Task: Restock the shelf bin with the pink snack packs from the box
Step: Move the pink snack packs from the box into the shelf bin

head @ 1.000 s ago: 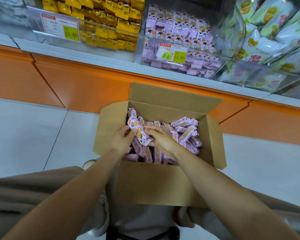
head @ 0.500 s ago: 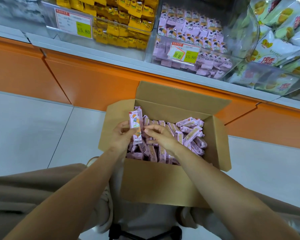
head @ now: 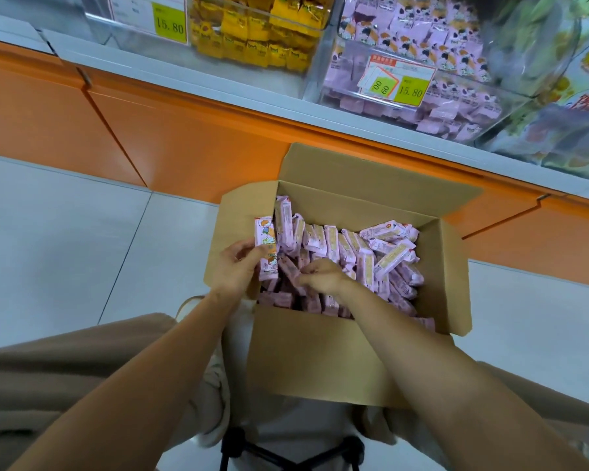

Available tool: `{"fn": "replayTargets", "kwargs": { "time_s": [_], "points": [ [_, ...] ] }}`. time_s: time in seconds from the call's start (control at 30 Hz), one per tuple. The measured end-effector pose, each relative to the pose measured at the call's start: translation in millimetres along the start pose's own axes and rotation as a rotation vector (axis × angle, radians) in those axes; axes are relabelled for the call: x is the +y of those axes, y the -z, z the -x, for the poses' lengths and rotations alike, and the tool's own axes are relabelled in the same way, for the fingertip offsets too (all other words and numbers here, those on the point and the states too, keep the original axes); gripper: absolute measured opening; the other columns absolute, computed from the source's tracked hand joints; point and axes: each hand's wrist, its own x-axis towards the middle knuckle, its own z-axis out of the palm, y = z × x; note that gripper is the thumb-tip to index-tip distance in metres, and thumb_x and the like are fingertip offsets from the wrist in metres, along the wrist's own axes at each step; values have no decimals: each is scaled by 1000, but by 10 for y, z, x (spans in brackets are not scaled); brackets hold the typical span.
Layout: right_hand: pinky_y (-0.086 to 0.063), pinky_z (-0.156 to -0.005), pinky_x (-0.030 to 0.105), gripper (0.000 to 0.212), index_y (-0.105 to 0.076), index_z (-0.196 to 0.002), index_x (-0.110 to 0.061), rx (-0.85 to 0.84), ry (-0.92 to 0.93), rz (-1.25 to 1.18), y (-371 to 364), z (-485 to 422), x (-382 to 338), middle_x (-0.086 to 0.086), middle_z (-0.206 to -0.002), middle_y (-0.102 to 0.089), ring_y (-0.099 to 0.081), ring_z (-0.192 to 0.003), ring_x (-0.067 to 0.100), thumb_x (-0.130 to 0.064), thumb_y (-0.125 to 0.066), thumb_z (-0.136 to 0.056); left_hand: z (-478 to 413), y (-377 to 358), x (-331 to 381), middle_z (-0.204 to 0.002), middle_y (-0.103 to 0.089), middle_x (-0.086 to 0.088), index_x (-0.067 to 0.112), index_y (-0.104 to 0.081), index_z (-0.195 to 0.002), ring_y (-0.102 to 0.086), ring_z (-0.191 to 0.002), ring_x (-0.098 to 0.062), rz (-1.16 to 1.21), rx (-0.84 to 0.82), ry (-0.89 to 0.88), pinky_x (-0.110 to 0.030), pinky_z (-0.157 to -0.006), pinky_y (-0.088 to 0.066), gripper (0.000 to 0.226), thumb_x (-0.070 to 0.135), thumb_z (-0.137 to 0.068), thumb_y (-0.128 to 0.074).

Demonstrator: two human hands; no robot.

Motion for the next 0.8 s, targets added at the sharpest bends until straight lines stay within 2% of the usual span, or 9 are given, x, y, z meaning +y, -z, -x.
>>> {"fn": "replayTargets", "kwargs": {
  "time_s": [0.07,0.17,0.23,0.3,0.37,0.47,0.53,0.67,0.8],
  "points": [
    [-49,-83,36,3,-66,-83,-7,-36,-1,-326,131,131,26,10,-91,-63,-58,-79,21,-8,-68,-85,19,-20,27,-85,-73,0,10,-72,-104,-68,-77,-18,5,34,2,-35,-78,-55,23,22,-85,-71],
    [-52,-87,32,12,-67,-94,-12,-127,63,-748,287,344,55,1,-86,-70,-62,-81,16,-2,-62,-89,73,-76,71,-77,-71,1,13,-69,-102,-66,-73,-20,31,56,21,-34,-80,-53,20,20,-84,-73],
    [-55,-82,29,21,-65,-108,-10,-182,143,-858,316,458,43,1,-89,-72,-65,-84,15,-1,-58,-91,151,-148,104,-69,-67,2,13,-66,-104,-59,-59,-12,61,26,35,-27,-66,-51,19,16,-86,-70],
    [-56,-81,29,28,-61,-118,-6,-192,186,-870,281,520,10,7,-101,-70,-65,-91,19,1,-55,-91,253,-241,146,-71,-65,-6,13,-64,-101,-58,-58,-17,106,-25,51,-27,-57,-47,14,13,-88,-67],
    [-56,-86,32,29,-58,-120,-2,-180,212,-856,251,583,-33,14,-111,-65,-61,-101,24,0,-52,-92,325,-305,189,-79,-66,-15,17,-62,-94,-59,-66,-25,142,-40,38,-34,-62,-47,8,11,-89,-66],
    [-54,-90,34,16,-66,-103,-8,-151,283,-794,256,702,-68,3,-94,-70,-61,-95,18,-8,-52,-95,383,-340,234,-89,-66,-19,17,-63,-96,-59,-75,-30,160,-70,34,-45,-71,-48,12,9,-89,-66],
    [-54,-90,32,12,-67,-101,-10,-113,307,-740,283,777,-46,-7,-85,-70,-62,-87,9,-13,-57,-94,410,-363,230,-92,-68,-20,12,-62,-105,-63,-77,-30,150,-99,22,-45,-72,-55,17,9,-89,-66],
    [-50,-75,14,27,-63,-119,-7,-97,332,-510,378,845,73,-3,-105,-69,-64,-92,3,-12,-61,-92,417,-446,175,-107,-68,-20,9,-61,-109,-68,-85,-31,102,-103,14,-44,-71,-59,24,15,-87,-69],
    [-54,-77,22,40,-53,-125,-17,-47,304,-499,433,872,252,3,-101,-63,-62,-91,9,-9,-66,-88,398,-585,87,-102,-72,-13,13,-60,-103,-70,-92,-32,62,-145,60,-48,-82,-58,29,20,-81,-77]
  ]
}}
